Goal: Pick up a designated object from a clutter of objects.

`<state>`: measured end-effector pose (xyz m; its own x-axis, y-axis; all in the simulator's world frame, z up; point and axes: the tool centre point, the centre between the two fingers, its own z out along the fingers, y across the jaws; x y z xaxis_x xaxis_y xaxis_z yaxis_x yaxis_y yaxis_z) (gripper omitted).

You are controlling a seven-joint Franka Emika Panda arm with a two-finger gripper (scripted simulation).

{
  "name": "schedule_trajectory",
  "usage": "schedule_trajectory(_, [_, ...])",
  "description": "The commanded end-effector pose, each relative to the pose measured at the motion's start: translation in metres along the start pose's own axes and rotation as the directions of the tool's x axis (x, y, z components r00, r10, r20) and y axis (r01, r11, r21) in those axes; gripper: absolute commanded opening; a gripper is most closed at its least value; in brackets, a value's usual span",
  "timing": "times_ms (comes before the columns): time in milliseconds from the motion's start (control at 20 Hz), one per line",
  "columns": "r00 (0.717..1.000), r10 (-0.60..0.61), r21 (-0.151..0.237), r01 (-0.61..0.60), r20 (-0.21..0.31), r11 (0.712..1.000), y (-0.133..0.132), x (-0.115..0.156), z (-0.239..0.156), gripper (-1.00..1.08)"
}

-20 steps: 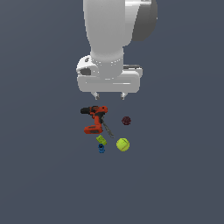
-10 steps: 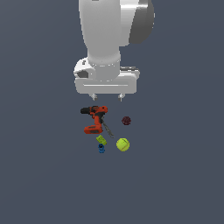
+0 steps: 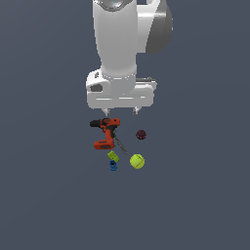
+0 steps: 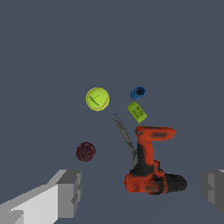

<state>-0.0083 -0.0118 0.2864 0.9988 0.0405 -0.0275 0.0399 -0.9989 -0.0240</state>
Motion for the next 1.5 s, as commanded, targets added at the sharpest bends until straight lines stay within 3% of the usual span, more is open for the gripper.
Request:
schedule_trajectory(0, [0.999, -0.039, -0.003, 0.039, 0.0, 0.999, -0.003, 0.0, 0.007, 1.0])
schedule_trajectory(350, [0.979, -0.205, -0.016, 0.205, 0.001, 0.979, -0.014, -0.002, 0.037, 1.0])
schedule_trajectory(700, [0.909, -0.416, -0.029, 0.416, 0.006, 0.909, -0.029, -0.007, 0.075, 1.0])
schedule_trajectory(1050, [0.792, -0.61, -0.036, 0.61, 0.014, 0.791, -0.046, -0.017, 0.111, 1.0])
schedule_trajectory(1450, [0.607, -0.794, -0.038, 0.795, 0.02, 0.606, -0.065, -0.033, 0.151, 1.0])
